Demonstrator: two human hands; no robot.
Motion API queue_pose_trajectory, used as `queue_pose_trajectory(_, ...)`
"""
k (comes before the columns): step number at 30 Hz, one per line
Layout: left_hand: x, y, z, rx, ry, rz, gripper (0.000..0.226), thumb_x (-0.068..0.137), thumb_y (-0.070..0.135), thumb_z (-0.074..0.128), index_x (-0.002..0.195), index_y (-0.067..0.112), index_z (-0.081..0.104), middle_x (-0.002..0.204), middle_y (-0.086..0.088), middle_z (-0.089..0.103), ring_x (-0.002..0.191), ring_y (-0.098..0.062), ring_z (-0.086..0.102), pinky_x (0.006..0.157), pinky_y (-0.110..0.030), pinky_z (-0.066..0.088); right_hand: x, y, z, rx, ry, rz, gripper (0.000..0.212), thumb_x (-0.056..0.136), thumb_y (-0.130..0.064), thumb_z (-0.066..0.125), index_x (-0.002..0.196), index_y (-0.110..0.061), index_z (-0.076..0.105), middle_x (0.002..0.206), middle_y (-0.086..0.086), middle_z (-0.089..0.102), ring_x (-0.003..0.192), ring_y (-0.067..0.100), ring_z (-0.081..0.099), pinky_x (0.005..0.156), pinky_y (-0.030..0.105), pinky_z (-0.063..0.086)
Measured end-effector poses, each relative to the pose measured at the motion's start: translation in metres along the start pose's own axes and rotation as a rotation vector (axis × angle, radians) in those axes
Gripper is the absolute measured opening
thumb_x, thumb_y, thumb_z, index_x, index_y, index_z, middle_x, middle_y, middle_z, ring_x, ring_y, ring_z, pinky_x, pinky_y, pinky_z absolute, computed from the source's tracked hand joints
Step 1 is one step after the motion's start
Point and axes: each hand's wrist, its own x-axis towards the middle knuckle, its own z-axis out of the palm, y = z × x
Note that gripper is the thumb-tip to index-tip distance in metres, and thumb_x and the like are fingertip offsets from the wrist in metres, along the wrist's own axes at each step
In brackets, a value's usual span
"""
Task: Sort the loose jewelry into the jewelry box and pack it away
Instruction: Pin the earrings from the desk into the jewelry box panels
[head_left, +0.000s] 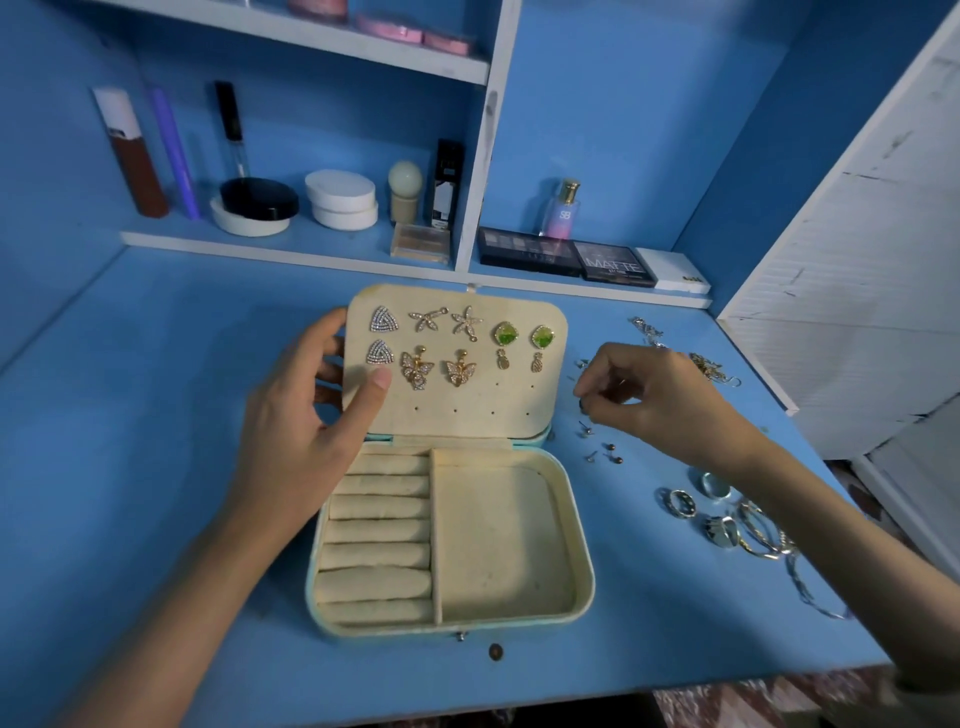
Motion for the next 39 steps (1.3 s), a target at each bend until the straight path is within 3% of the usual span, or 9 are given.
queue_pose_trajectory(3,0.001,0.003,0.000,0.018,0.019,-0.022,0.058,0.076,0.050,0.058,0.128,0.026,0.052,0.104,0.008,0.063,0.092,-0.011,0.061,0.078,-0.022,0.052,-0.002,-0.007,-0.005,0.165,-0.003,0.047,0.016,0.079,-0.005,0.071,0.079,-0.021,0.072,0.078,0.001,0.072,0.076,0.021,0.066,0.077,0.026,0.053)
queue_pose_trajectory(8,0.006,0.014,0.006,0.156,0.001,-0.072,0.084,0.070,0.046,0.078,0.141,0.030,0.035,0.123,0.008,0.051,0.107,-0.011,0.052,0.089,-0.027,0.043,-0.007,-0.023,-0.006,0.403,-0.063,0.072,0.021,0.080,0.001,0.068,0.090,-0.016,0.074,0.084,-0.014,0.073,0.083,-0.001,0.066,0.076,0.009,0.047)
queue_pose_trajectory(12,0.011,0.023,0.018,0.268,0.022,-0.049,0.092,0.065,0.044,0.079,0.142,0.024,0.032,0.118,0.013,0.036,0.108,-0.006,0.041,0.087,-0.023,0.034,-0.007,-0.036,0.005,0.462,-0.088,0.022,0.019,0.077,0.000,0.069,0.088,-0.015,0.073,0.085,-0.015,0.073,0.083,-0.003,0.067,0.074,0.007,0.046)
queue_pose_trajectory(17,0.012,0.024,0.024,0.311,0.044,-0.050,0.093,0.065,0.043,0.079,0.142,0.020,0.032,0.114,0.009,0.035,0.111,-0.015,0.043,0.088,-0.028,0.038,-0.004,-0.045,0.025,0.279,-0.021,-0.137,0.011,0.077,-0.009,0.073,0.086,-0.015,0.075,0.081,-0.015,0.072,0.075,0.000,0.065,0.073,0.011,0.048)
queue_pose_trajectory(22,0.010,0.023,0.024,0.307,0.082,-0.029,0.086,0.068,0.039,0.079,0.140,0.018,0.037,0.113,0.000,0.045,0.107,-0.020,0.049,0.084,-0.027,0.038,0.006,-0.051,0.043,0.023,0.023,-0.303,0.005,0.081,-0.018,0.071,0.081,-0.015,0.076,0.077,-0.009,0.069,0.062,0.002,0.053,0.062,0.010,0.039)
queue_pose_trajectory(26,0.010,0.024,0.023,0.310,0.069,-0.034,0.087,0.067,0.046,0.072,0.141,0.018,0.036,0.116,-0.004,0.047,0.107,-0.019,0.049,0.083,-0.027,0.038,0.012,-0.053,0.053,-0.125,0.040,-0.295,0.017,0.081,-0.033,0.065,0.079,-0.018,0.072,0.069,-0.006,0.063,0.060,0.009,0.050,0.062,0.035,0.048)
queue_pose_trajectory(28,0.009,0.025,0.023,0.312,0.075,-0.032,0.087,0.067,0.048,0.070,0.141,0.018,0.036,0.113,0.002,0.043,0.106,-0.017,0.048,0.083,-0.026,0.038,0.015,-0.055,0.054,-0.147,0.043,-0.275,0.019,0.082,-0.036,0.065,0.078,-0.018,0.071,0.067,-0.004,0.063,0.061,0.014,0.052,0.063,0.040,0.048)
queue_pose_trajectory(34,0.008,0.024,0.022,0.311,0.101,-0.003,0.084,0.067,0.046,0.071,0.139,0.017,0.039,0.111,0.004,0.044,0.103,-0.016,0.050,0.080,-0.021,0.036,0.018,-0.058,0.054,-0.142,0.045,-0.231,0.017,0.083,-0.038,0.067,0.080,-0.022,0.073,0.057,-0.002,0.060,0.054,0.012,0.047,0.060,0.036,0.047)
queue_pose_trajectory(39,0.007,0.024,0.022,0.299,0.107,0.018,0.082,0.067,0.046,0.071,0.138,0.017,0.040,0.111,0.002,0.046,0.102,-0.016,0.050,0.080,-0.021,0.038,0.019,-0.061,0.053,-0.114,0.053,-0.204,0.013,0.081,-0.037,0.068,0.079,-0.025,0.074,0.049,-0.003,0.050,0.047,0.009,0.039,0.054,0.028,0.037)
